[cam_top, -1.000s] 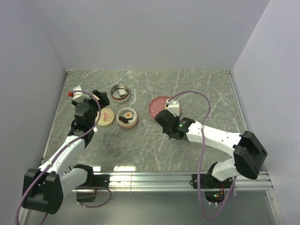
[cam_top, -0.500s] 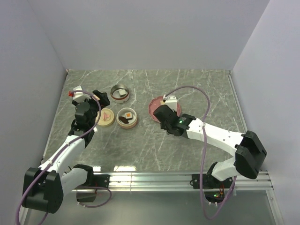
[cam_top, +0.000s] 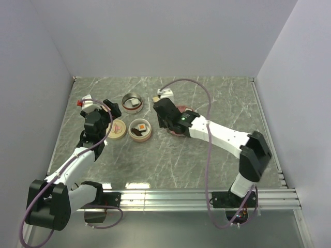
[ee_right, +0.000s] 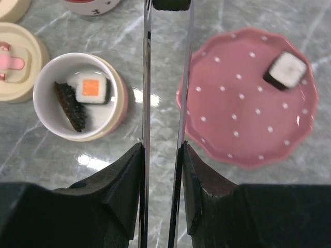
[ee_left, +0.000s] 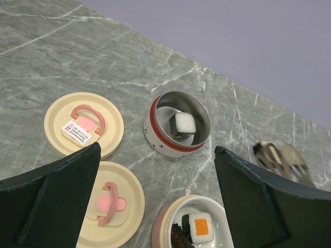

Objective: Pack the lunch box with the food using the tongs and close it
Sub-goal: Place the food into the lunch box

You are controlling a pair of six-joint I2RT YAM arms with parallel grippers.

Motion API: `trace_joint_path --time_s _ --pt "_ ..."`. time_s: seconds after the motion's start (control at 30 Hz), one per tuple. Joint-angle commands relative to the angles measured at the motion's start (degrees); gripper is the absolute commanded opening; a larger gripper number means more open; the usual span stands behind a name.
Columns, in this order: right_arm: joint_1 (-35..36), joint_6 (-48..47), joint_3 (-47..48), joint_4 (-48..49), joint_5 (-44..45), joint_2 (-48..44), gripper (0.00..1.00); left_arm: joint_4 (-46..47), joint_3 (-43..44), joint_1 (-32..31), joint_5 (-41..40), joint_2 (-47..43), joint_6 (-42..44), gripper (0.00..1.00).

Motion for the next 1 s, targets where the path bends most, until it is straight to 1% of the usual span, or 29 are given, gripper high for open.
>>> trace_joint_path --time_s 0.0,0.07,0.1,0.17,0.3,0.43,0.53,0.77,0.97 --pt "-0.46 -5.14 7.90 4.35 -2.88 4.72 0.17 2.53 0.15 0.41 -0.76 0.07 -0.47 0.98" --pt "-0.73 -7.25 10.99 4.27 -3.93 7.54 0.17 2.27 0.32 0.42 -1.63 0.07 -0.39 0.98" --pt "-0.90 -7.77 14.58 3.83 -4.72 10.43 0.17 1.48 0.41 0.42 -1.90 -0.02 -0.30 0.98" --pt "-1.17 -9.00 18.11 2.95 -5.52 14.21 0.17 1.12 0.59 0.59 -2.60 -0.46 -0.21 0.98" --pt "-1.52 -11.03 26.28 3.13 -9.20 18.98 0.17 1.04 0.24 0.68 -2.69 -1.60 -0.30 0.98" --pt "-1.52 -12.26 32.80 1.11 -11.32 23.20 0.17 0.95 0.15 0.68 -2.87 -1.78 -0.21 0.98" --pt "-1.52 -12.70 34.56 0.84 -12.29 24.87 0.17 1.03 0.32 0.68 -2.78 -1.34 -0.30 0.98" --pt "-0.99 -12.35 33.69 1.02 -14.75 25.40 0.17 1.03 0.76 0.77 -1.90 -0.02 -0.21 0.98" --pt "-0.38 -12.09 33.25 0.23 -15.19 25.93 0.17 1.03 0.59 0.77 -1.02 -0.63 -0.39 0.98"
